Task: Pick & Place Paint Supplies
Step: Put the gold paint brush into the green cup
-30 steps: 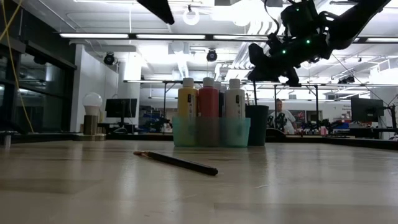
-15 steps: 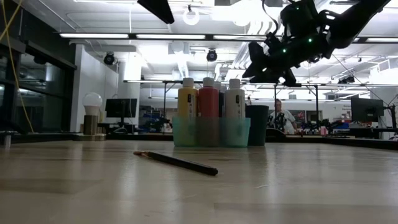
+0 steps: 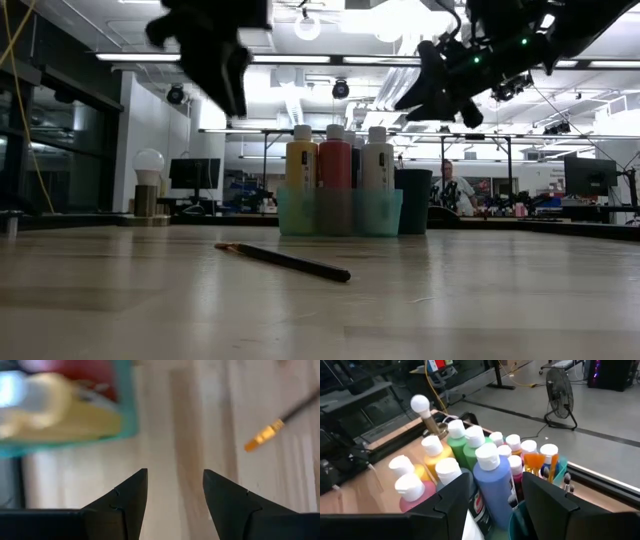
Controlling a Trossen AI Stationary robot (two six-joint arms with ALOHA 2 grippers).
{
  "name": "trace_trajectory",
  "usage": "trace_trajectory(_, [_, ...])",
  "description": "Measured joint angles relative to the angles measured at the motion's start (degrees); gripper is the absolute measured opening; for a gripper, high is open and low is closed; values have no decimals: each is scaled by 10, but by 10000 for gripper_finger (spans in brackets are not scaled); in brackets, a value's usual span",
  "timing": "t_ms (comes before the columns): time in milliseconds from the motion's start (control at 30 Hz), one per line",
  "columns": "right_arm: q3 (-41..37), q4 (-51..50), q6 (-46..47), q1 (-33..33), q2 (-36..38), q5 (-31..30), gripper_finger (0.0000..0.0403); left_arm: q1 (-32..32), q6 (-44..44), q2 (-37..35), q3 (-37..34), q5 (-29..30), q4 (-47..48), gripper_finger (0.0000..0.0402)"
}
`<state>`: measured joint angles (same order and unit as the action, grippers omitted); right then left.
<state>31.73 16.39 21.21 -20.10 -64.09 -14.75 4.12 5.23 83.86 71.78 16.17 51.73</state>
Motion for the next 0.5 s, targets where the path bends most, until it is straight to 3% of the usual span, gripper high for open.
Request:
trace_trajectory(267, [1,-39,2,0,40,0,175,-7,162,0,-124,-125,-154,184])
trace_trajectory(500, [1,-62,19,0,43,15,175,-7,206,5,-172,-179,-221,184])
